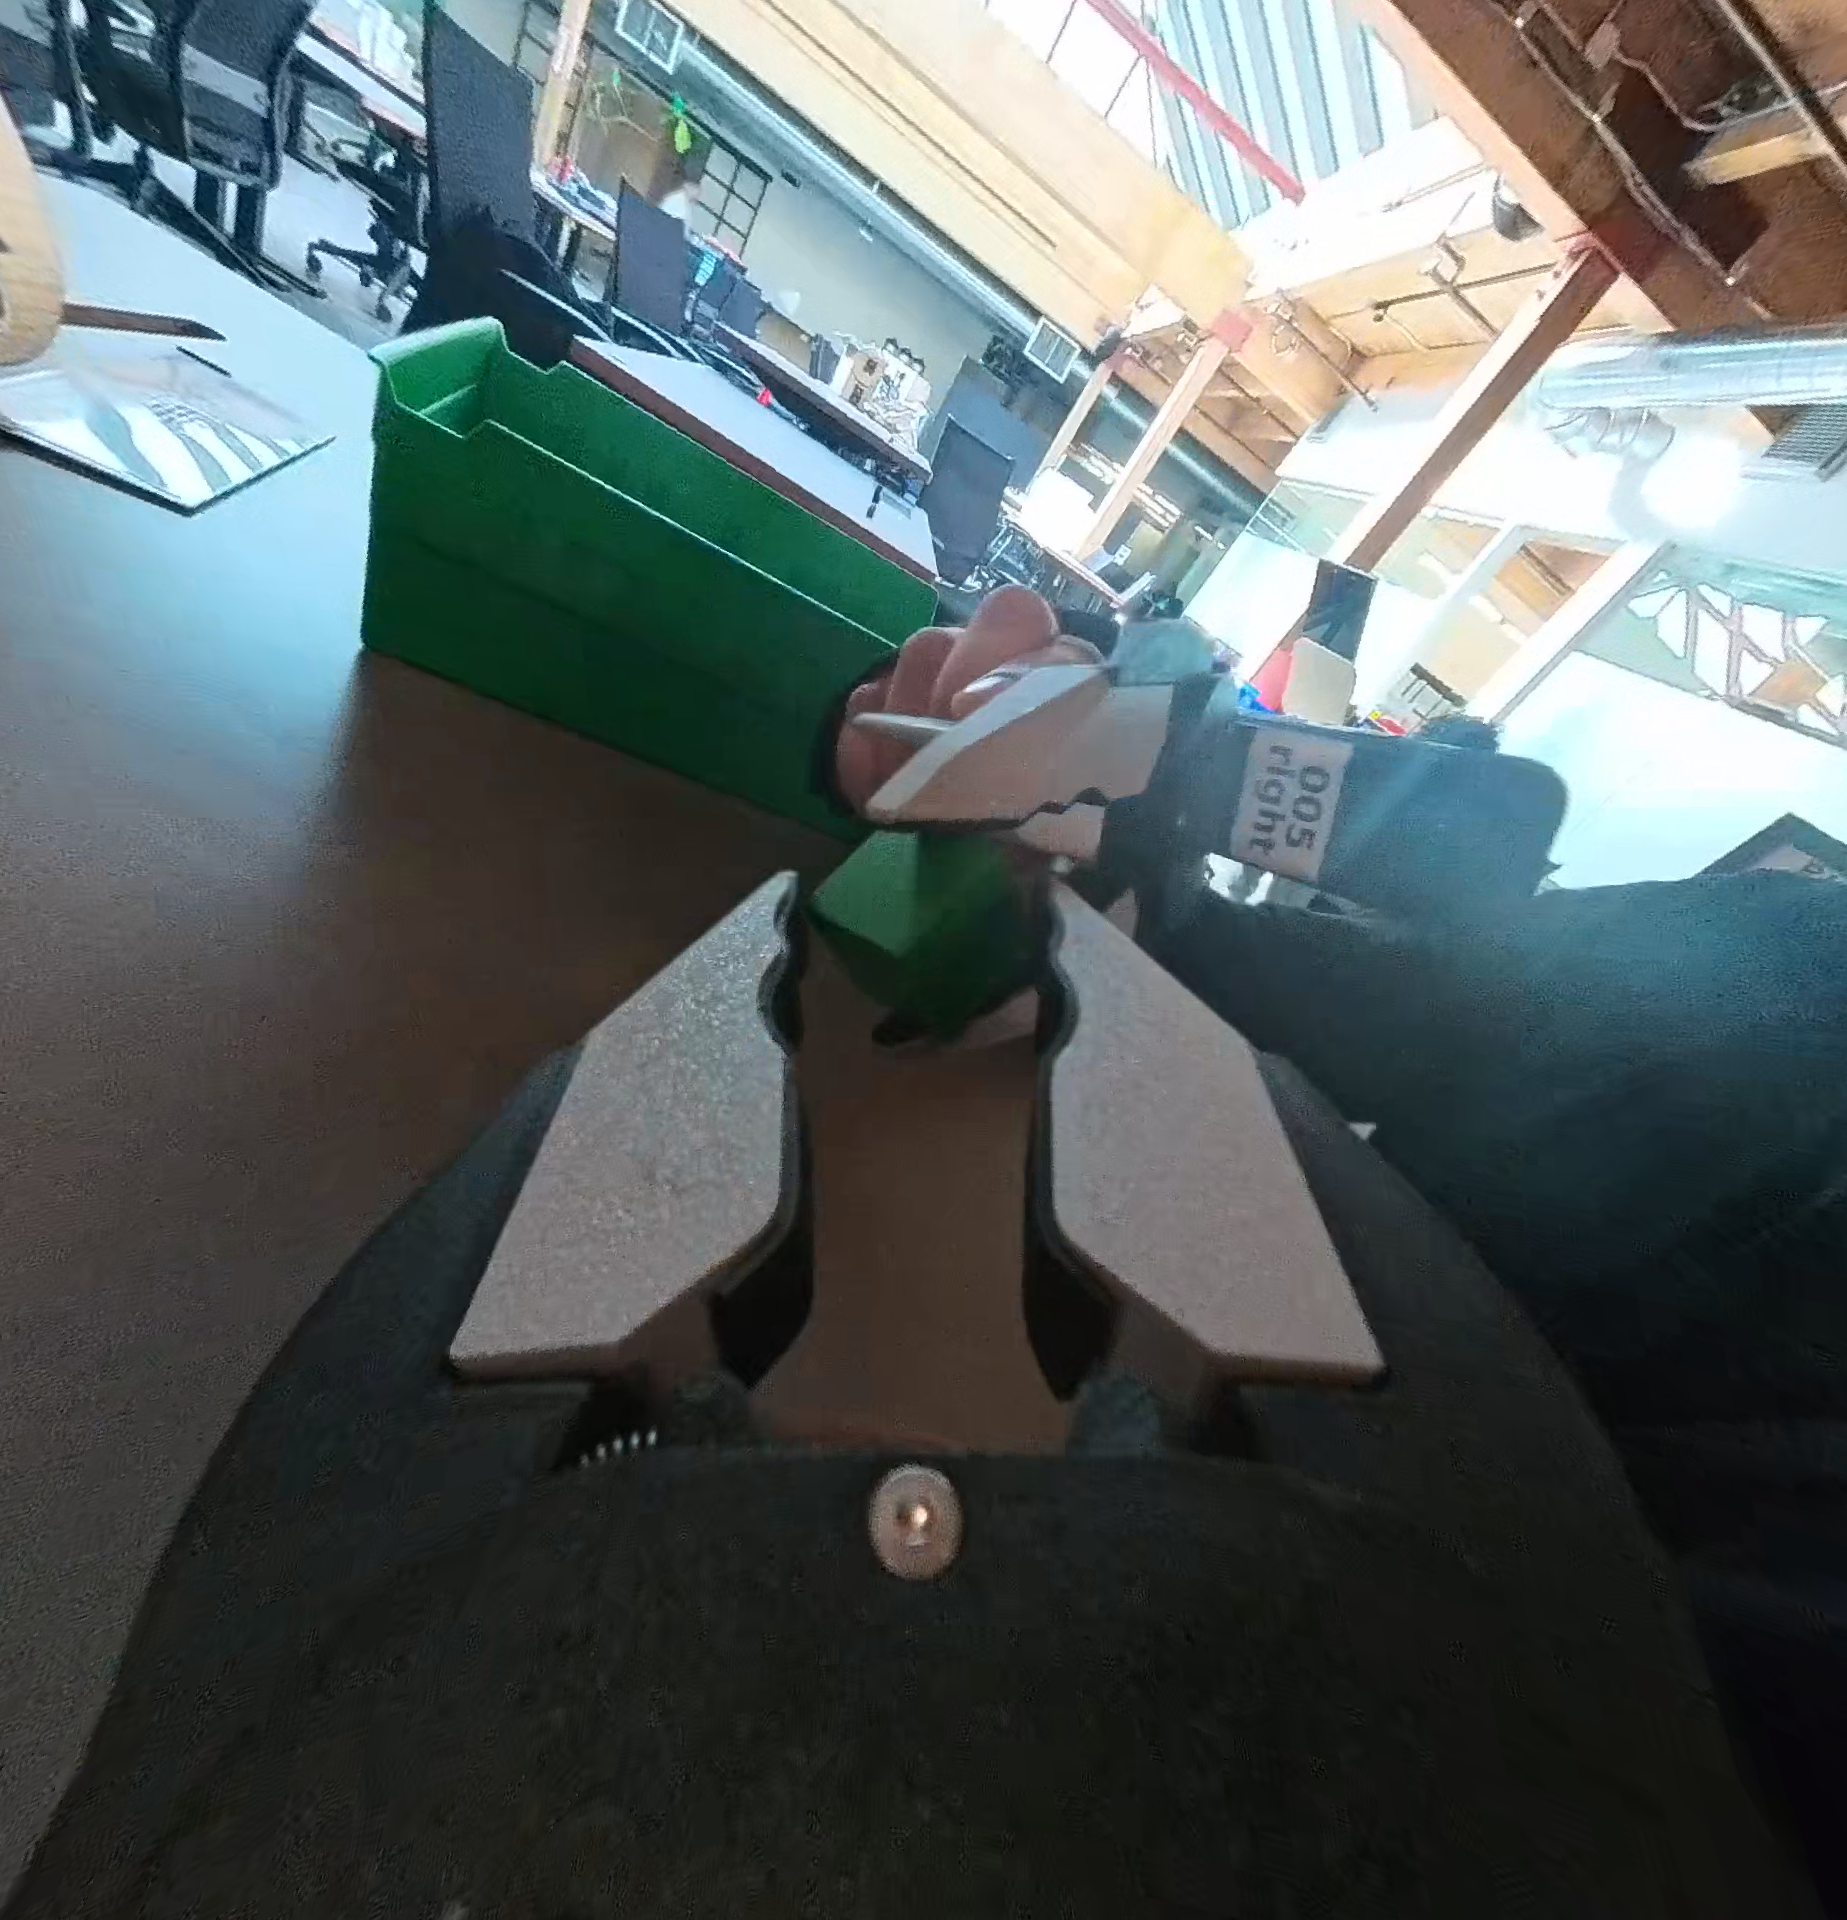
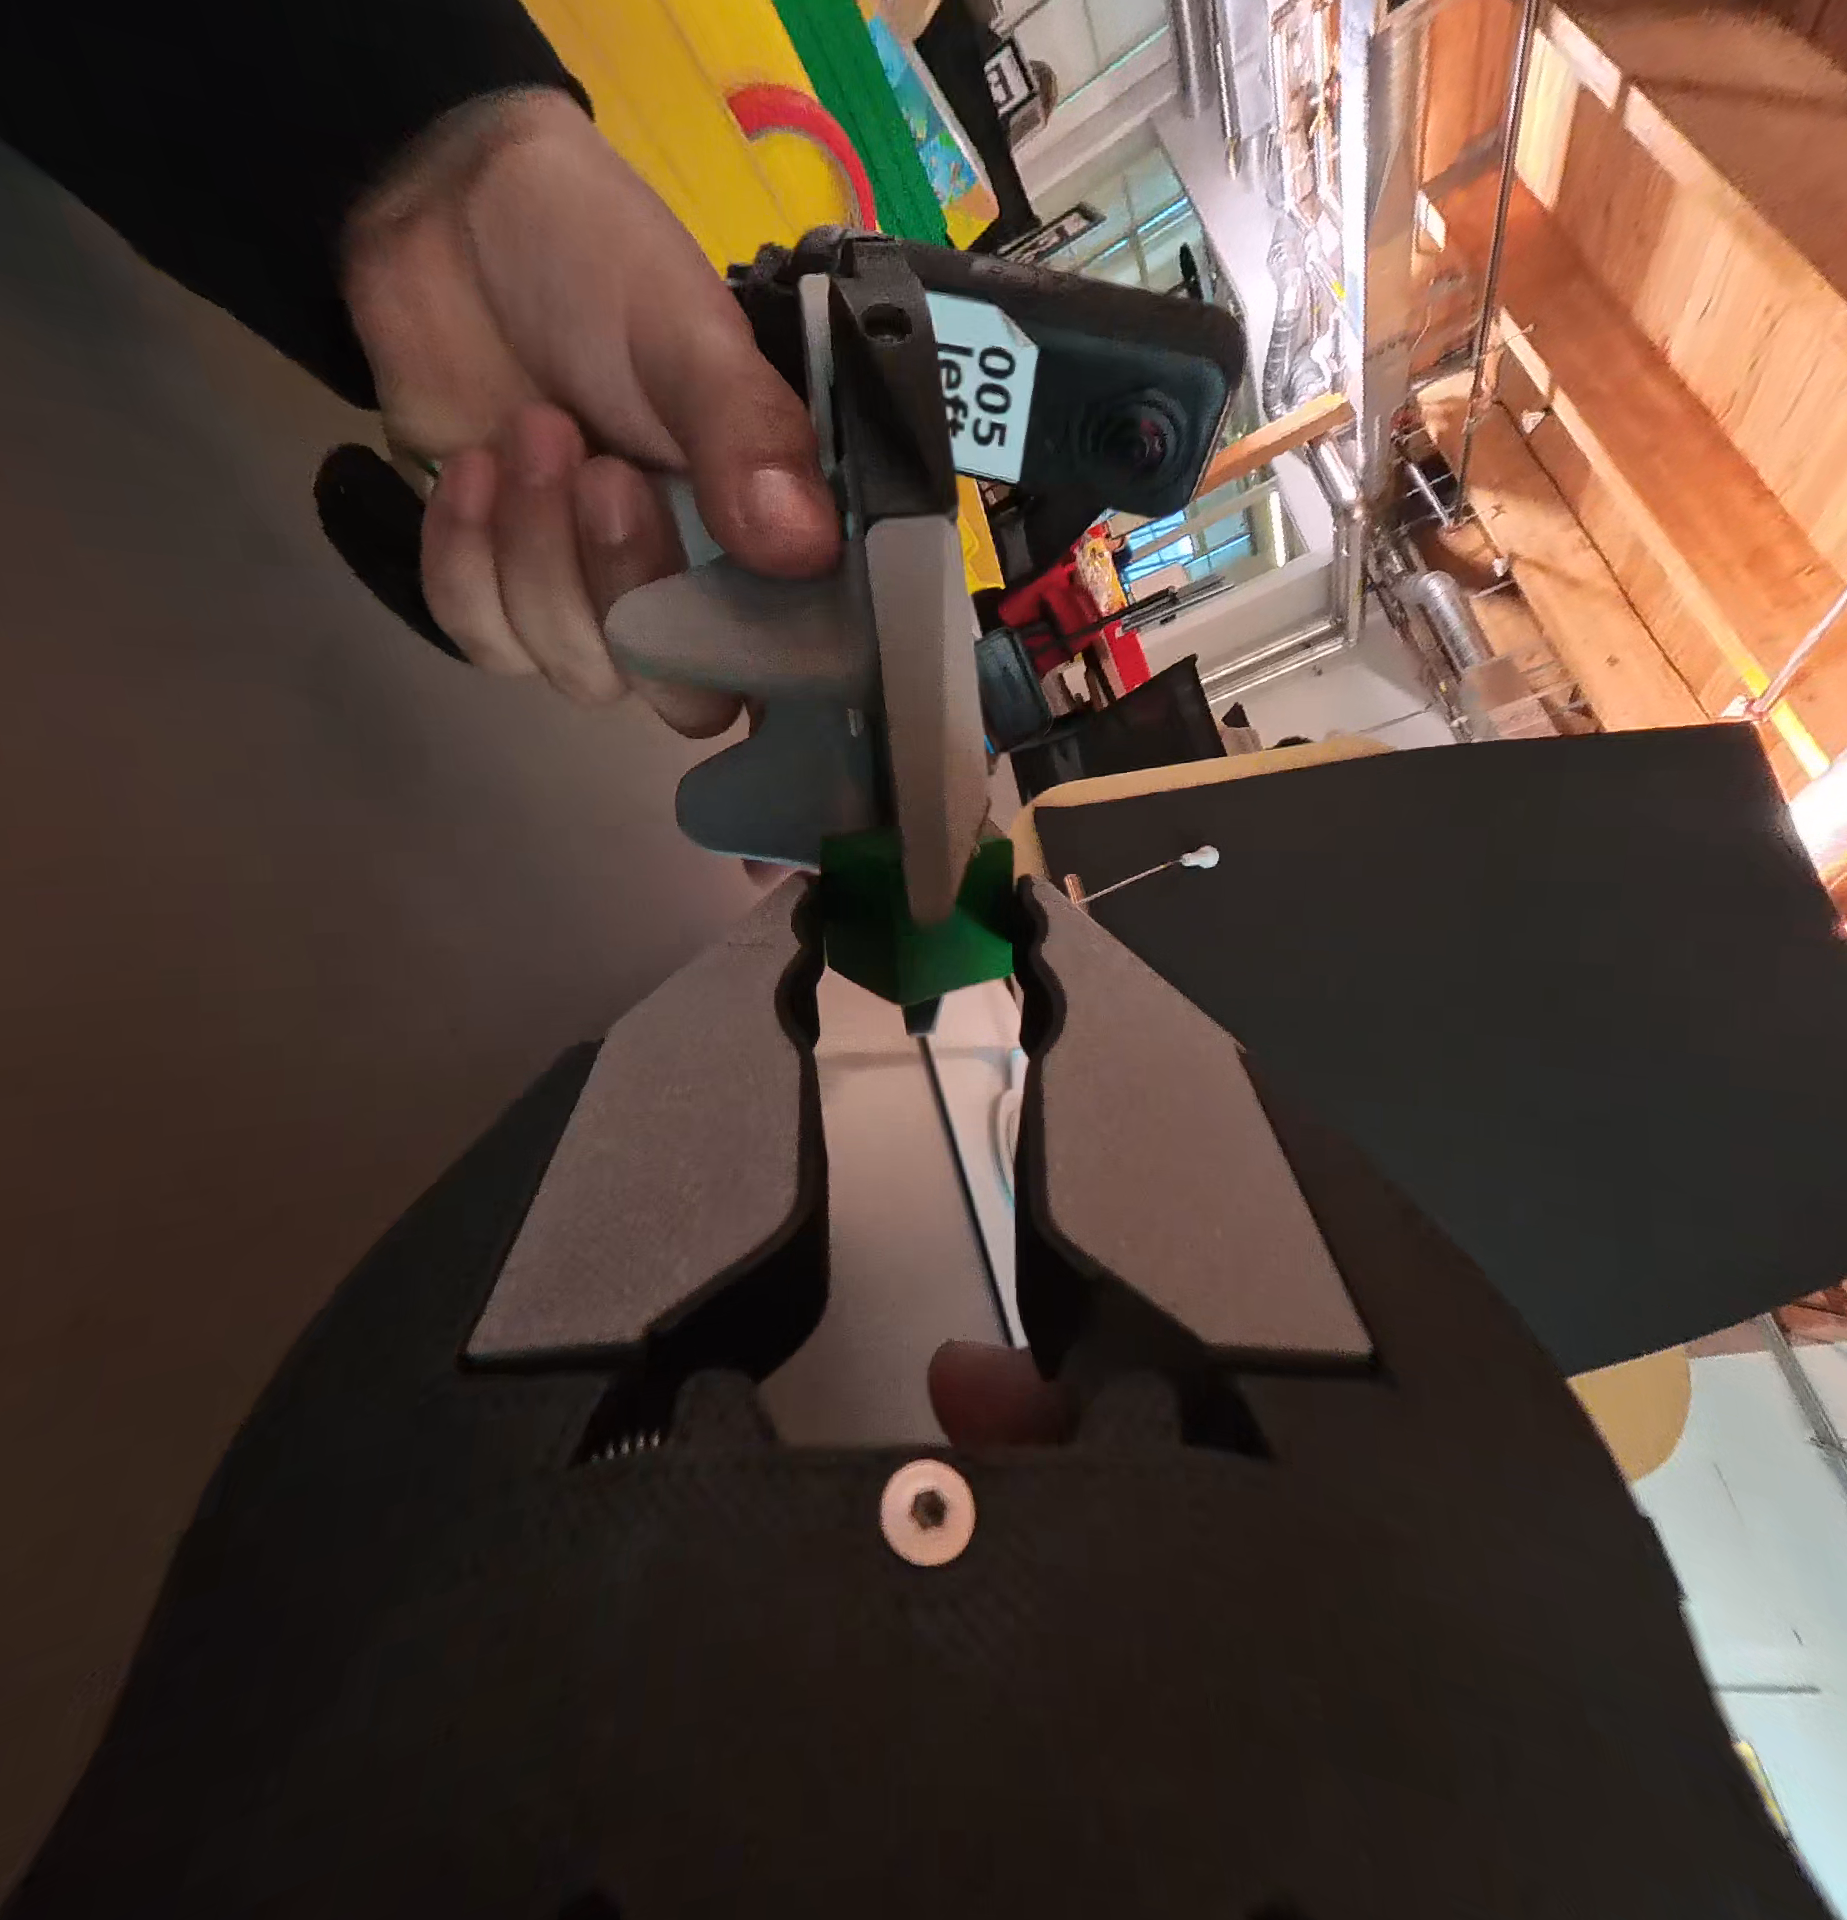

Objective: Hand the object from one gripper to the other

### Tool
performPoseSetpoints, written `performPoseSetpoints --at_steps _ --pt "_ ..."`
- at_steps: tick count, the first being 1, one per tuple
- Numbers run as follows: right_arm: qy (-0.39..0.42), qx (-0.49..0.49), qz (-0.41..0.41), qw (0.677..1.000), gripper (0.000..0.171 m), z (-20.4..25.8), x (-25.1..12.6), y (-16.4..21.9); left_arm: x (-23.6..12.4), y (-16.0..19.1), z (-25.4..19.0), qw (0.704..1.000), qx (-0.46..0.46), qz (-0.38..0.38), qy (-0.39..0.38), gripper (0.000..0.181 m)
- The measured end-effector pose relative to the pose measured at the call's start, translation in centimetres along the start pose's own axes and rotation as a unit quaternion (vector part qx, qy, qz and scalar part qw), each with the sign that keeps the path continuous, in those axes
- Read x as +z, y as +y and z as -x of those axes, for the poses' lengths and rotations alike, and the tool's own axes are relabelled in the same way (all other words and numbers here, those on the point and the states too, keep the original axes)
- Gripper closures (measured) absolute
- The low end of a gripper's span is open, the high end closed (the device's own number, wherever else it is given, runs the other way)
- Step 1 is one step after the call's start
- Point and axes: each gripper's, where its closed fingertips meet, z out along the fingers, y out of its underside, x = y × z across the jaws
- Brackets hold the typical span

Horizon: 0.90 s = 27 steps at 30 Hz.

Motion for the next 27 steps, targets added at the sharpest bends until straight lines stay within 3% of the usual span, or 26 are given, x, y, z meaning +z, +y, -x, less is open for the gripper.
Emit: performPoseSetpoints --at_steps 3,5,6,9,11,14,16,18,21,22,24,27 --pt "0.003 -0.003 0.015 1.0 0.138 -0.1 0.0 0.6 0.1 0.1 0.6 0.996 0.079 0.017 -0.049 0.141" --pt "-0.008 0.023 0.05 0.998 0.146 -0.2 0.1 2.4 -0.6 -0.2 2.5 0.971 0.182 0.04 -0.147 0.142" --pt "-0.031 0.061 0.068 0.995 0.153 0.1 0.2 3.5 -1.1 -0.5 3.2 0.947 0.25 0.047 -0.196 0.142" --pt "-0.124 0.256 0.07 0.956 0.133 1.0 0.3 4.7 -1.9 -2.4 2.7 0.865 0.416 0.016 -0.281 0.142" --pt "-0.166 0.361 0.016 0.918 0.137 0.5 -0.2 3.5 -2.1 -2.7 2.0 0.794 0.518 0.024 -0.316 0.142" --pt "-0.211 0.479 -0.085 0.848 0.134 -1.3 -1.6 1.0 -1.0 -1.5 -0.1 0.696 0.65 0.039 -0.303 0.142" --pt "-0.243 0.546 -0.13 0.791 0.129 -2.1 -2.2 -0.1 -0.5 -1.1 -0.3 0.658 0.681 0.053 -0.318 0.142" --pt "-0.289 0.581 -0.139 0.748 0.135 -1.6 -2.3 -0.9 -0.1 -1.0 -0.4 0.62 0.709 0.063 -0.329 0.142" --pt "-0.314 0.588 -0.11 0.737 0.146 0.1 -1.5 -0.8 0.1 -0.8 -0.2 0.578 0.735 0.081 -0.344 0.141" --pt "-0.307 0.586 -0.11 0.742 0.146 0.1 -1.3 -0.7 0.0 -0.9 0.0 0.579 0.733 0.077 -0.349 0.141" --pt "-0.286 0.566 -0.101 0.767 0.146 -0.1 -1.0 -0.1 -0.2 -0.9 0.6 0.631 0.688 0.064 -0.351 0.146" --pt "-0.209 0.473 -0.078 0.852 0.147 -1.2 -1.0 1.2 0.1 0.3 1.5 0.787 0.543 0.067 -0.285 0.13"
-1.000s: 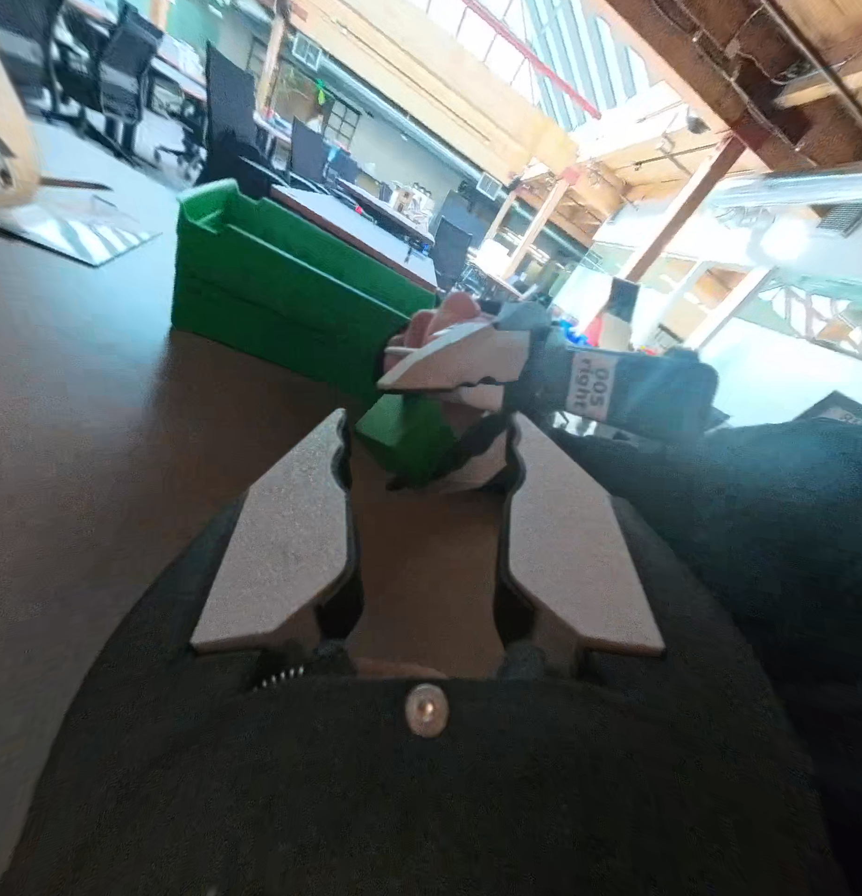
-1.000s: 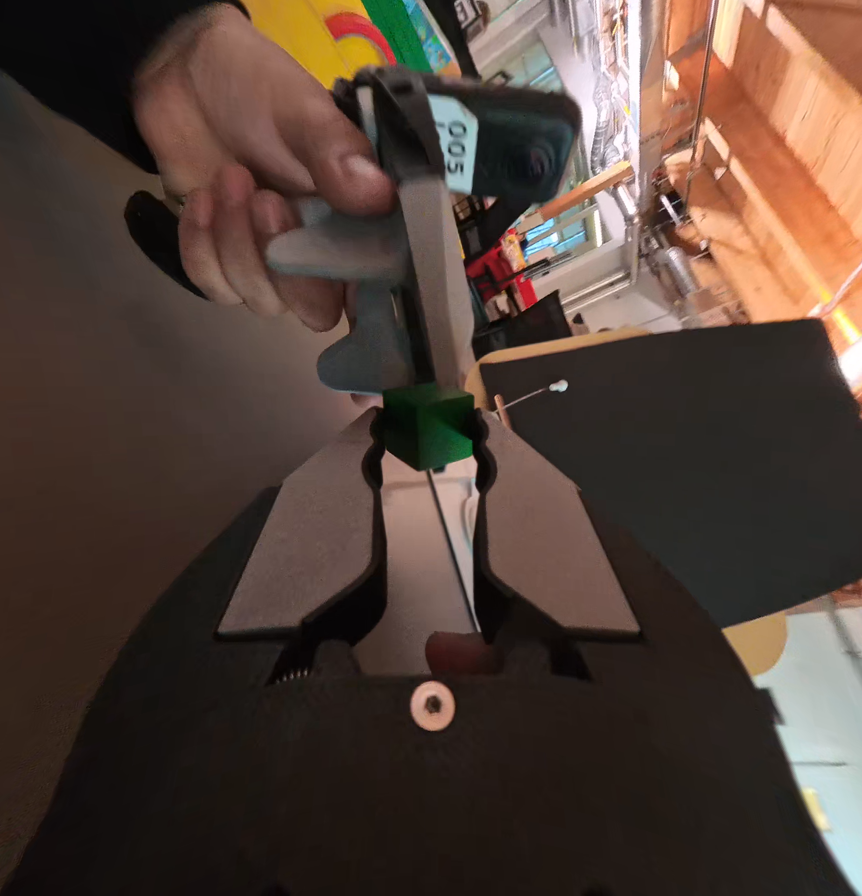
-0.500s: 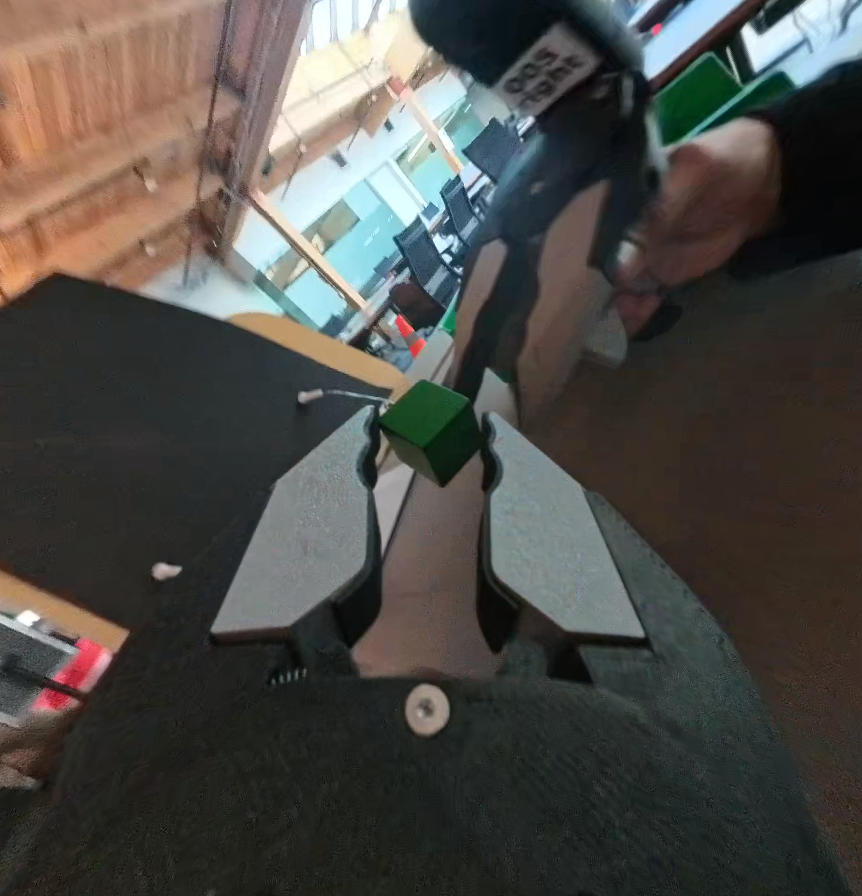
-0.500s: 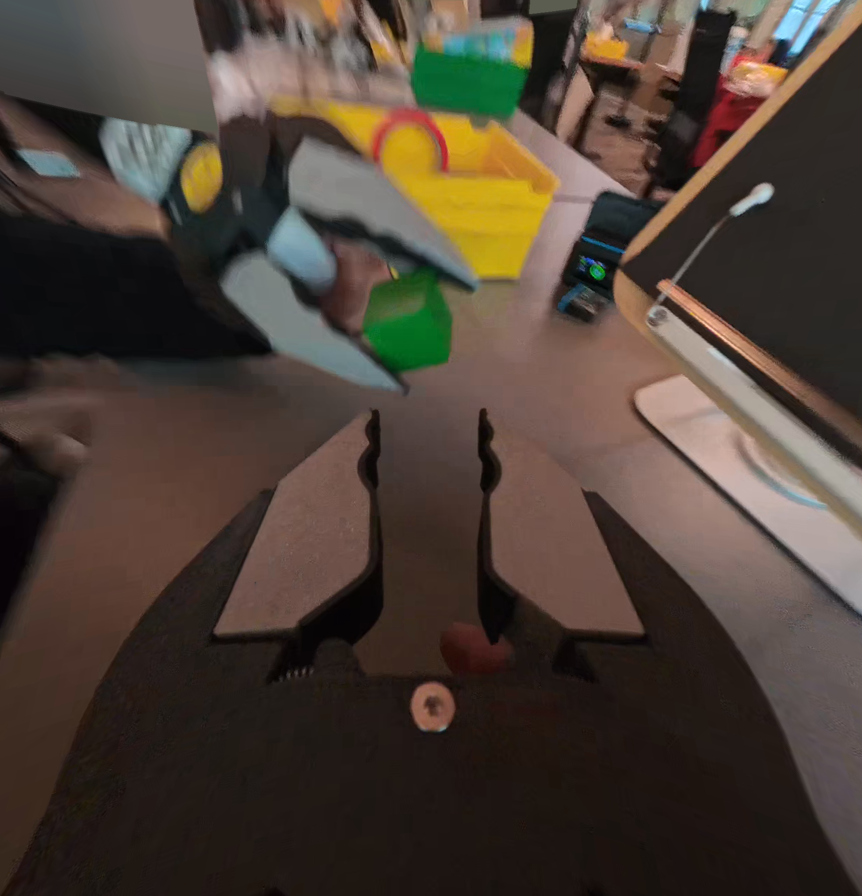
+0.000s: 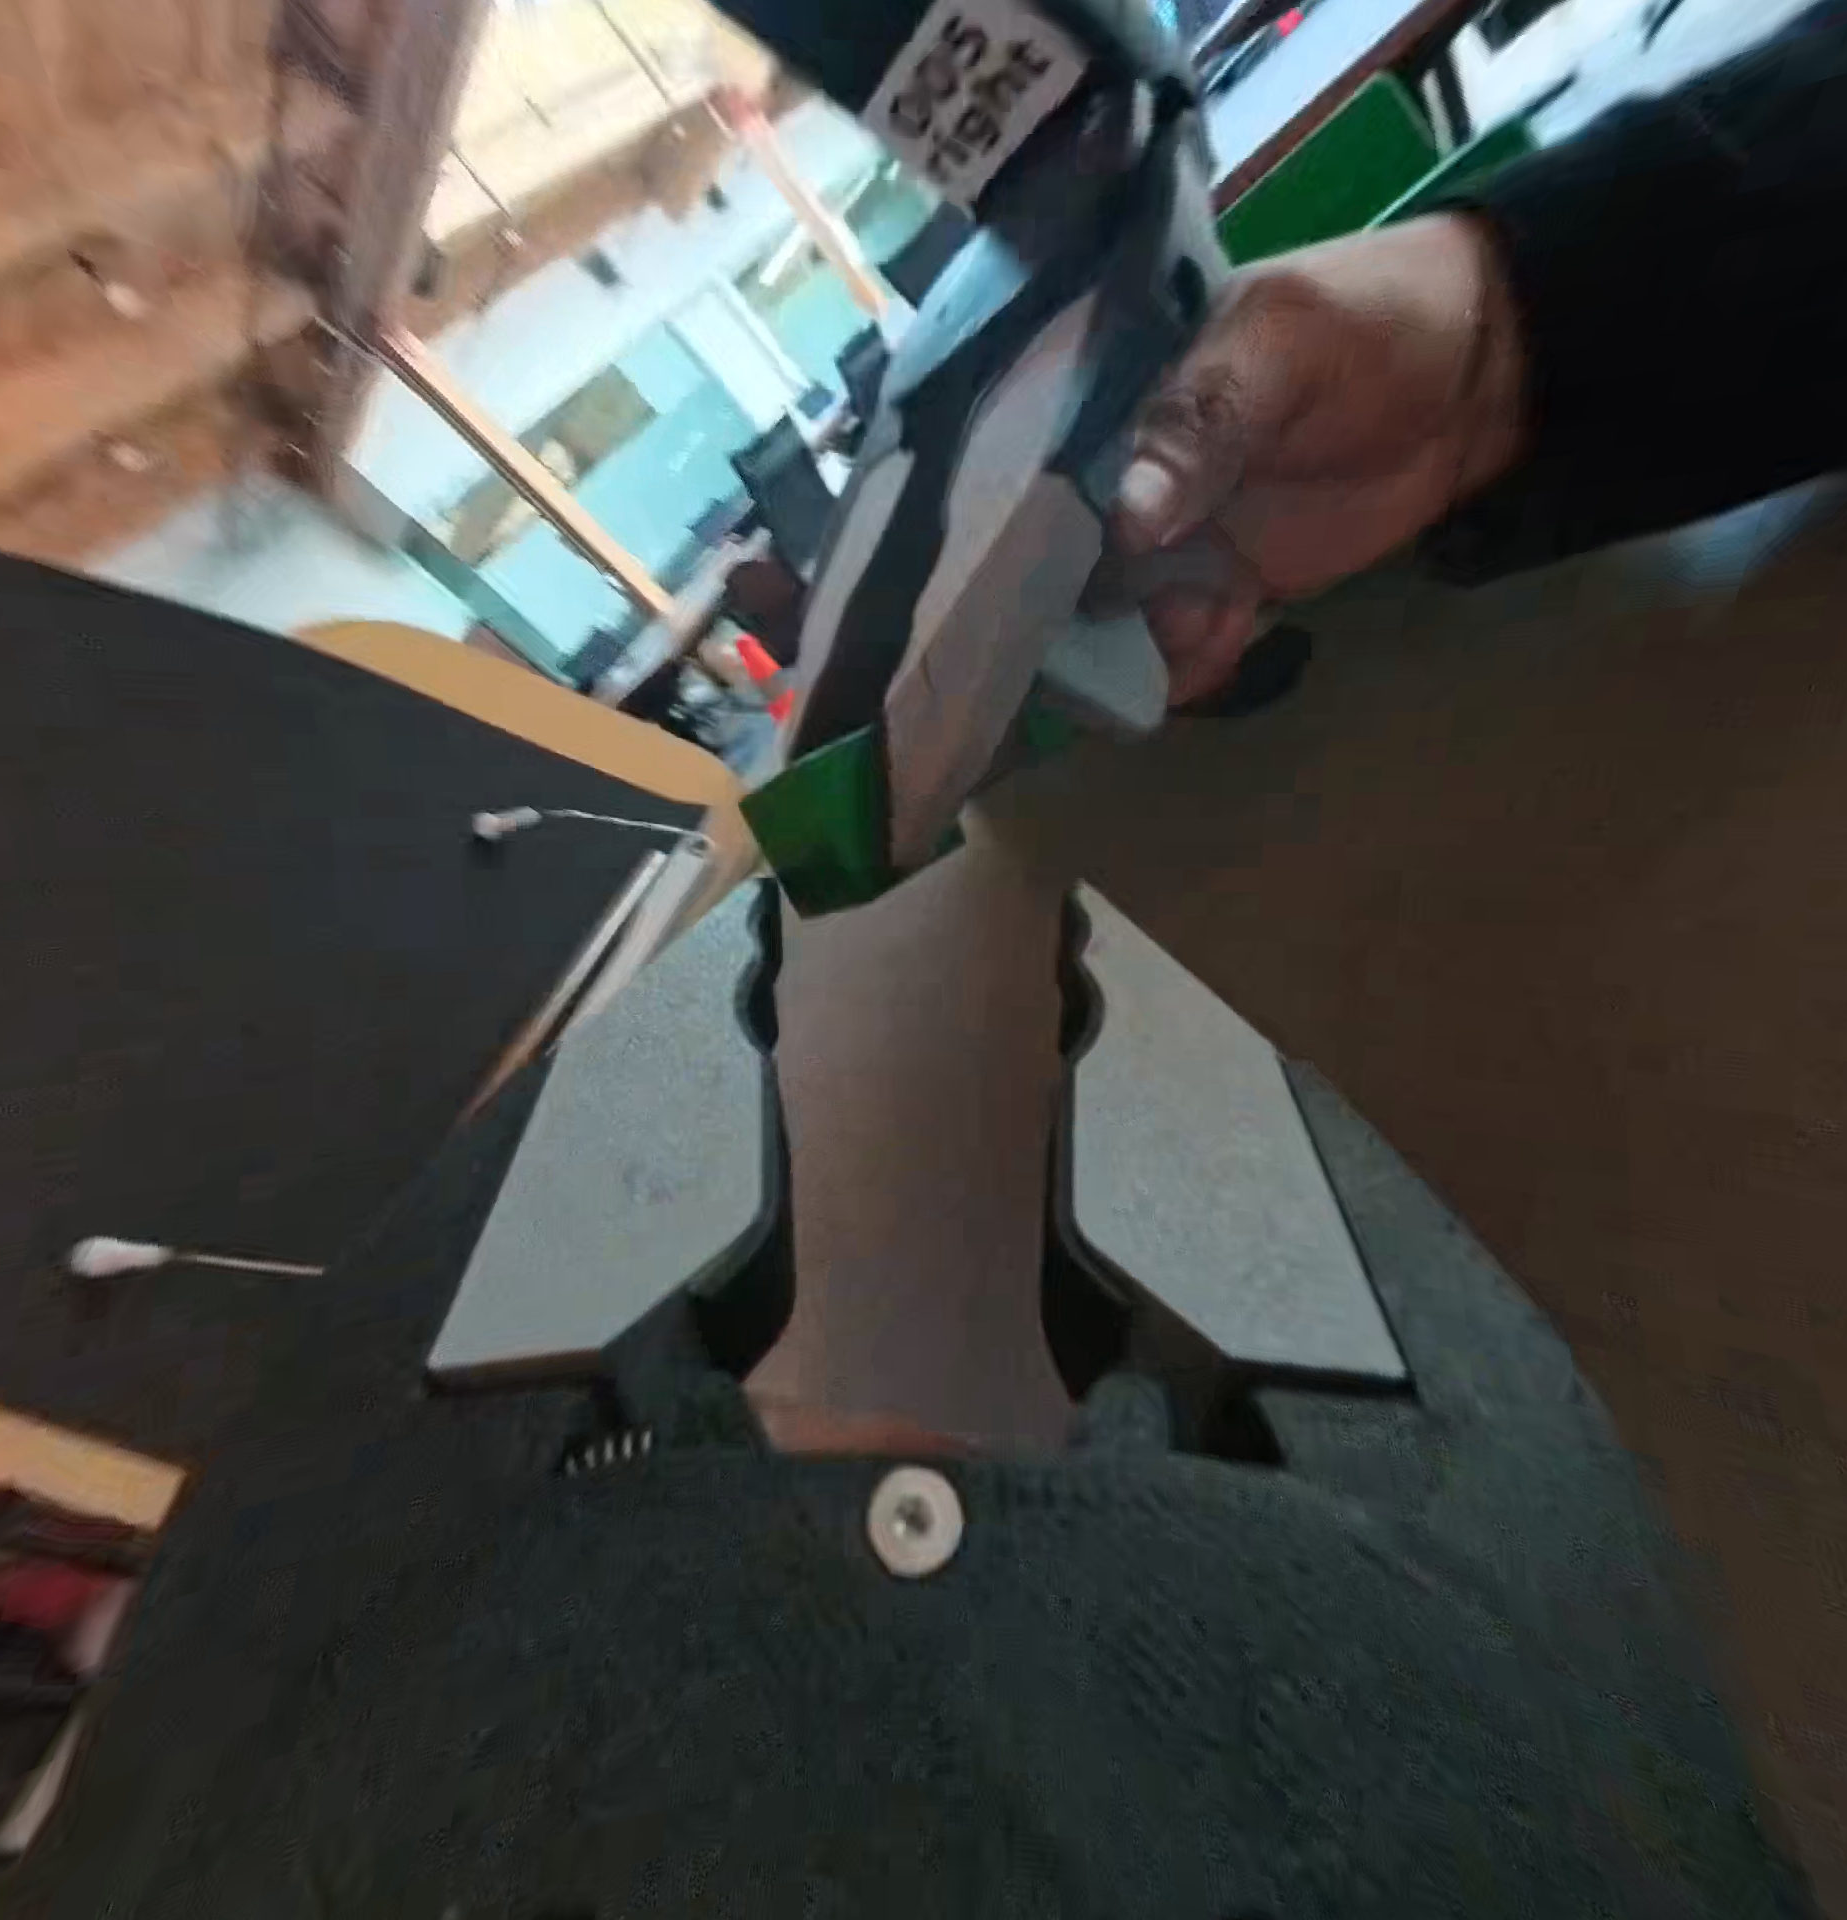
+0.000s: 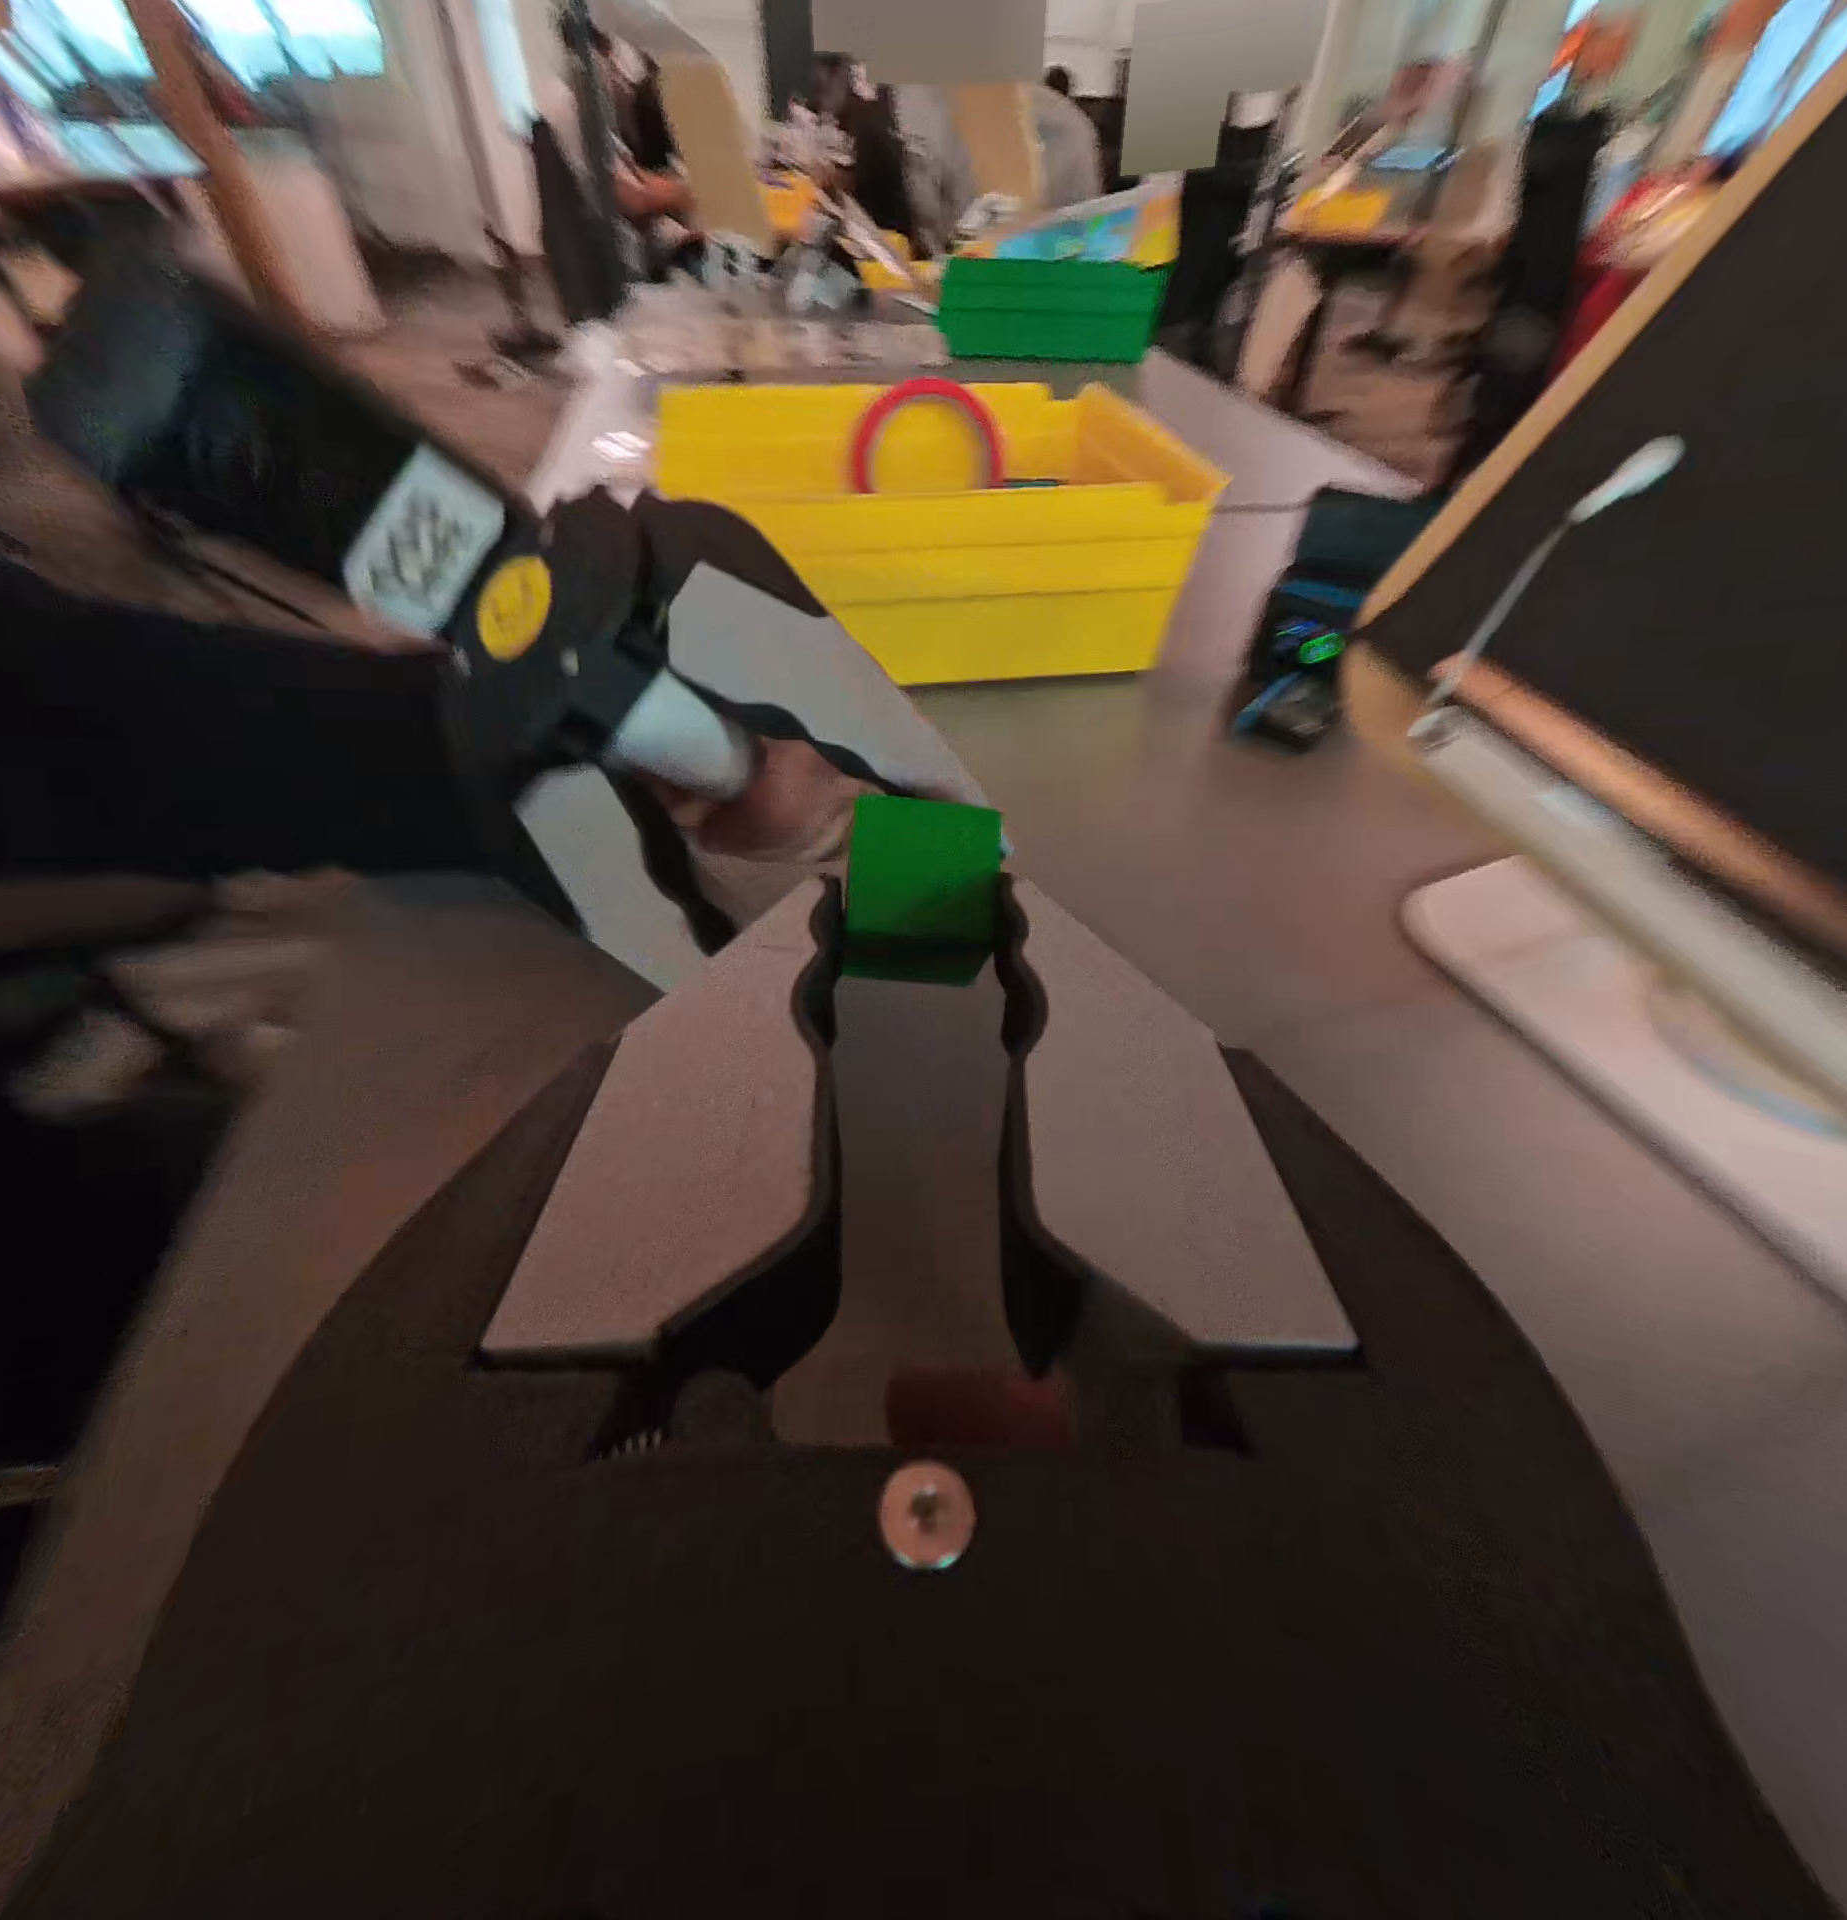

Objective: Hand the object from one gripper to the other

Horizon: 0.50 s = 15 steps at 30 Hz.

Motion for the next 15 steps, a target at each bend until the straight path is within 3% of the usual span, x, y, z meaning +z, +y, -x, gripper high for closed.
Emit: performPoseSetpoints --at_steps 4,7,10,12,13,15 --pt "0.118 -0.218 0.063 0.967 0.147 -1.0 -0.5 0.5 0.0 0.6 0.2 0.976 -0.197 -0.014 0.088 0.124" --pt "0.174 -0.38 0.087 0.904 0.147 -0.6 -0.2 0.5 0.0 0.3 -0.1 0.929 -0.33 -0.02 0.164 0.119" --pt "0.191 -0.462 0.104 0.86 0.146 0.2 0.9 1.1 -0.1 -0.6 -0.6 0.879 -0.423 -0.038 0.219 0.119" --pt "0.188 -0.495 0.121 0.839 0.146 0.7 1.4 1.8 -0.2 -1.2 -0.6 0.837 -0.481 -0.057 0.256 0.135" --pt "0.197 -0.507 0.128 0.829 0.147 0.5 1.4 1.8 -0.1 -0.8 -0.2 0.828 -0.498 -0.052 0.252 0.154" --pt "0.214 -0.514 0.138 0.819 0.145 0.0 1.2 1.9 -0.1 0.0 -0.1 0.83 -0.496 -0.038 0.251 0.156"
